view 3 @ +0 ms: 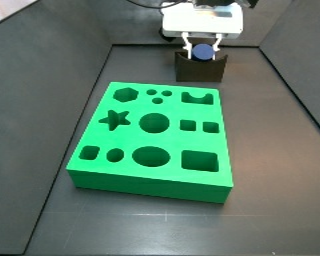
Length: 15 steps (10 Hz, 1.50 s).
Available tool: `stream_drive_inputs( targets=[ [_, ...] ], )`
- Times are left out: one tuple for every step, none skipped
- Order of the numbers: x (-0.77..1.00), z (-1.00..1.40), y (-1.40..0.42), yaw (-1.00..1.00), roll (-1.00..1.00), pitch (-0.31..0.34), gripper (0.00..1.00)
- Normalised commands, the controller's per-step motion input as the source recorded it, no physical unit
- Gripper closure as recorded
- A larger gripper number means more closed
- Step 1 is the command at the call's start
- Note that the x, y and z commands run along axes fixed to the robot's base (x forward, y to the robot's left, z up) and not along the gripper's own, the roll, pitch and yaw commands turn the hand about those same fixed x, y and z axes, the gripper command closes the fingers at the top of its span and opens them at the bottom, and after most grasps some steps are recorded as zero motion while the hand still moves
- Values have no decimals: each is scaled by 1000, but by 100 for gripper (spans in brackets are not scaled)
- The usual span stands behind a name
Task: Pick up the oval object. Move up. Place the oval object on the fixture. Regrasp the oval object. Move to above the board. Insert the oval object.
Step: Place the oval object on the fixture, then regrasp the oval object.
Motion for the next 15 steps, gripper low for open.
stream_drive_inputs(
  targets=[
    [0,0,0,0,0,0,0],
    [0,1000,0,14,21,37,0],
    [-2,1000,-1,16,21,38,0],
    [-22,1000,2,13,29,44,0],
    [-30,1000,2,7,35,42,0],
    [-35,1000,4,2,38,44,0],
    [-36,857,9,-6,33,52,0],
    [-31,664,10,-11,33,56,0],
    [-30,466,9,-16,36,57,0],
    [-29,202,10,-23,40,57,0],
    [-120,916,-785,12,1000,50,0],
    [-108,866,-755,12,1000,50,0],
    [-111,754,-633,12,1000,40,0],
    [-110,496,-418,11,1000,30,0],
    [-80,279,-248,11,1000,27,0]
  ],
)
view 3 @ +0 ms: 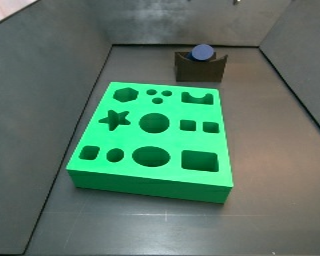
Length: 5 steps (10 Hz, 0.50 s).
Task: Pick up the oval object. Move up. Place the oval object on the fixture. Regrasp the oval object. Move to above the board. Insert the oval object.
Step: Regrasp the oval object.
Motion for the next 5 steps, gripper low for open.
stream_drive_inputs(
  targets=[
    [-24,43,-82,11,1000,28,0],
    [5,23,-50,11,1000,31,0],
    [-1,31,-39,11,1000,31,0],
    [-15,22,-35,11,1000,27,0],
    [-21,13,-30,12,1000,23,0]
  ],
)
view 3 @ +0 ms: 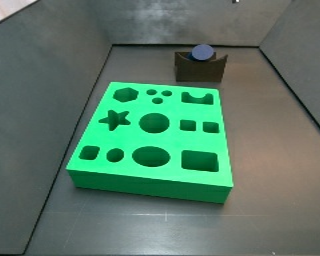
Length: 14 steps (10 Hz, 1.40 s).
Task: Pick up the oval object. Move up. Place the oval object on the fixture. Regrasp the oval object. Move to above the board. Insert the oval object.
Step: Regrasp the oval object.
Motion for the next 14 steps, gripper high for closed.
stream_drive_inputs(
  targets=[
    [-26,9,-26,13,1000,18,0],
    [-20,-3,-27,14,1000,11,0],
    [-17,-5,-24,15,1000,7,0],
    [-14,0,-22,16,1000,3,0],
    [-17,1,-18,18,1000,2,0],
    [-15,8,-19,19,1000,3,0],
    [-10,13,-18,20,1000,7,0],
    [0,13,-20,22,1000,12,0],
    [12,4,-20,24,1000,18,0],
    [32,-12,-23,26,1000,28,0],
    [46,-15,-24,30,1000,38,0],
    [63,-15,-28,36,1000,55,0],
    [70,-14,-28,39,1000,66,0],
    [87,-15,-34,50,1000,91,0]
  ],
)
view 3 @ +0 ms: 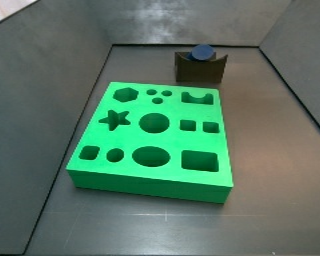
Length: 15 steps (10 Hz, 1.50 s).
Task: Pick up the oval object. Move up. Place the oval object on the fixture. Regrasp the oval object. Move to above the board. Insert the oval object.
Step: Regrasp the oval object.
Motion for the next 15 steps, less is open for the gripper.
stream_drive_inputs(
  targets=[
    [97,-18,-36,61,1000,118,0],
    [111,-23,-42,85,1000,157,0],
    [115,-22,-44,115,1000,189,0],
    [116,-24,-47,155,876,206,0],
    [117,-25,-48,170,753,195,0],
    [119,-25,-51,201,518,166,0],
    [120,-24,-46,211,351,146,0],
    [112,-11,-38,219,248,114,0],
    [99,-12,-40,220,201,76,0],
    [95,-22,-46,211,175,38,0],
    [42,-1000,68,319,176,63,0],
    [49,-1000,67,288,176,44,0],
    [64,-1000,57,250,174,-3,0],
    [71,-1000,50,228,167,-27,0],
    [84,-1000,45,179,150,-60,0]
  ],
)
